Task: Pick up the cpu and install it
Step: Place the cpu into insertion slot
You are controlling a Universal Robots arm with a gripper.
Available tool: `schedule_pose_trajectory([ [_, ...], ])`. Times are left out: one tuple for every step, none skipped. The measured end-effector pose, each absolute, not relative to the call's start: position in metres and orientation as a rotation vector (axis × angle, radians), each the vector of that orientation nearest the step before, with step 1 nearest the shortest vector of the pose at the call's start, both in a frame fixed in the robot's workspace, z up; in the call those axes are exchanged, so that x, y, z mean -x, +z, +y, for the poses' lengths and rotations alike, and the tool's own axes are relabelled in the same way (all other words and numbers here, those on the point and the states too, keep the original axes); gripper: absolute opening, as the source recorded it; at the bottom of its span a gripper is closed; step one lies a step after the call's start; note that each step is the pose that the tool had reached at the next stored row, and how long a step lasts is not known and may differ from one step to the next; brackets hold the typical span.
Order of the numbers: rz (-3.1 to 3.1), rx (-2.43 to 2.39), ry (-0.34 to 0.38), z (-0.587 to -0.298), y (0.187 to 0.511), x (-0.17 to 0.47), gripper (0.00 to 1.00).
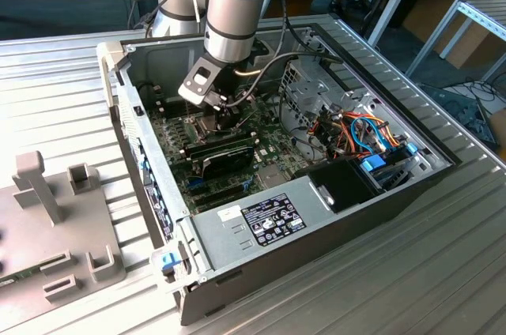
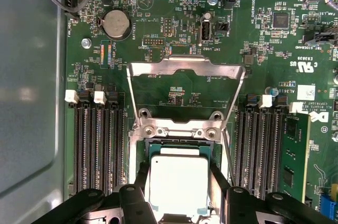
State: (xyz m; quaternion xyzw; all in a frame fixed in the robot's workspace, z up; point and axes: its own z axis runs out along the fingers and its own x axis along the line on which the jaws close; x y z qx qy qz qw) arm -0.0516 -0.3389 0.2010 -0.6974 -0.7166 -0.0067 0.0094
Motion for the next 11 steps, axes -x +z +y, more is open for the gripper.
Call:
schedule_pose_trajectory([
  [-2.238, 2.178, -0.021, -0.3389, 0.2009, 0.0516, 0.54],
  [-2.238, 2.178, -0.02, -0.3389, 0.2009, 0.0516, 0.54],
  [-2.238, 2.178, -0.02, -0.3389, 0.2008, 0.0516, 0.54],
  [-2.238, 2.178, -0.021, -0.3389, 0.2006, 0.0516, 0.54],
  [-2.238, 2.178, -0.021, -0.3389, 0.2002, 0.0516, 0.54],
  [-2.238, 2.178, -0.02, -0.3389, 0.2, 0.0516, 0.54],
  [-2.238, 2.178, -0.02, -0.3389, 0.1997, 0.0516, 0.54],
  [-2.238, 2.178, -0.021, -0.3389, 0.1993, 0.0516, 0.54],
  [-2.238, 2.178, -0.02, -0.3389, 0.1993, 0.0516, 0.54],
  [-2.238, 2.178, -0.02, -0.3389, 0.1992, 0.0516, 0.54],
  [-2.238, 2.178, -0.021, -0.3389, 0.1992, 0.0516, 0.54],
])
